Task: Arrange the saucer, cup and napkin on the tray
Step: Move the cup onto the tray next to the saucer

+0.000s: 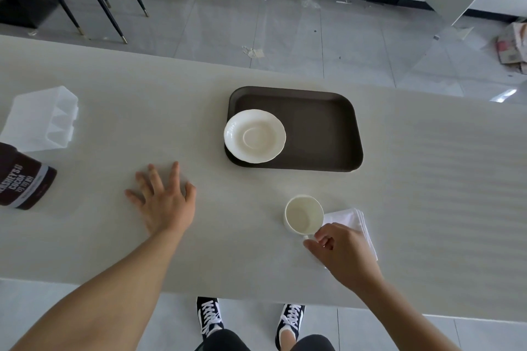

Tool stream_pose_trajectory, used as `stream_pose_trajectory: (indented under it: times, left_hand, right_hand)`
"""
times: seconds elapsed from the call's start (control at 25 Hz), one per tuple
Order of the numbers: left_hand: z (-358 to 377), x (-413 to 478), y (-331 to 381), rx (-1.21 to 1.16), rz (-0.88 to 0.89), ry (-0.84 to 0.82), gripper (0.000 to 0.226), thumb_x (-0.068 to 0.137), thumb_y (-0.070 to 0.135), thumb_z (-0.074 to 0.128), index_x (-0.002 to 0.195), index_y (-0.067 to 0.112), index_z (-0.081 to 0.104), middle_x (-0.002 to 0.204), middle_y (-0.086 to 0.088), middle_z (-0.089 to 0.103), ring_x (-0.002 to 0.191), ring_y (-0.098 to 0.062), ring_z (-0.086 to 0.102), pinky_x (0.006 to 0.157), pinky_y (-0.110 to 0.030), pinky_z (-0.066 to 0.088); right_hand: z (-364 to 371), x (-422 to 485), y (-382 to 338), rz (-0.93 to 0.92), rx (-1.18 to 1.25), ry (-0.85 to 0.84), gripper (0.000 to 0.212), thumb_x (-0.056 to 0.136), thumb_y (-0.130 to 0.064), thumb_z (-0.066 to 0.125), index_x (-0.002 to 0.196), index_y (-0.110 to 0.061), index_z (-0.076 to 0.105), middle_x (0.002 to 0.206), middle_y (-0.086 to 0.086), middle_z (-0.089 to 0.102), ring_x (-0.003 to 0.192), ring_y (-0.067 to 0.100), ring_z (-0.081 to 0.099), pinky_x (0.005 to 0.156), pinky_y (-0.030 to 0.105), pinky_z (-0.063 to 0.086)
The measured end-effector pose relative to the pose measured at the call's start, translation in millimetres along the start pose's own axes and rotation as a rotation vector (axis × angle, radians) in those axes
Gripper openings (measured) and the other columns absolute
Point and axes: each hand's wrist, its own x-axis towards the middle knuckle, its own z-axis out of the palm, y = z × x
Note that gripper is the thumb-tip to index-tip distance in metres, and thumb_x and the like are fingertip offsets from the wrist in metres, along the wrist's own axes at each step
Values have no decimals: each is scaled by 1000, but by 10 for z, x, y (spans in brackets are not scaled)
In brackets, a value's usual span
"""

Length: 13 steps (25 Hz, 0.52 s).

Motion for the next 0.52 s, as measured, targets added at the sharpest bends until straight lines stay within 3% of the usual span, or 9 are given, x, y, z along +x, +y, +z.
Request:
stream_pose_trajectory:
  times: [0.2, 0.32, 0.4, 0.52]
  left_hand:
    - [15, 0, -8, -9, 11, 27, 59, 92, 44, 47, 149, 32, 35, 159, -22, 23, 147, -46, 13, 114, -68, 2]
    - [24, 4, -3, -14, 15, 43, 59, 91, 43, 51, 147, 31, 38, 158, -23, 25, 146, -47, 15, 113, -69, 4]
    - [28, 7, -7, -20, 13, 48, 59, 90, 43, 50, 147, 32, 38, 158, -23, 26, 146, -47, 16, 113, -69, 5]
    - [29, 14, -15, -9, 15, 51, 60, 88, 48, 41, 147, 32, 38, 157, -22, 27, 146, -46, 16, 113, -69, 5]
  right_hand:
    - [37, 57, 6, 19, -8, 69, 14, 85, -27, 73, 76, -18, 71, 68, -5, 65, 61, 15, 59, 55, 26, 45]
    - [4, 102, 58, -43, -35, 107, 31, 83, -18, 74, 56, -12, 61, 51, -4, 47, 50, 17, 43, 47, 26, 33]
    - [-57, 164, 78, -94, -51, 141, 29, 81, -11, 76, 56, -10, 62, 49, -2, 48, 50, 21, 44, 46, 27, 36]
    - [-167, 303, 65, -150, -30, 195, 13, 79, -6, 79, 67, -11, 73, 60, 5, 65, 54, 26, 57, 50, 35, 50]
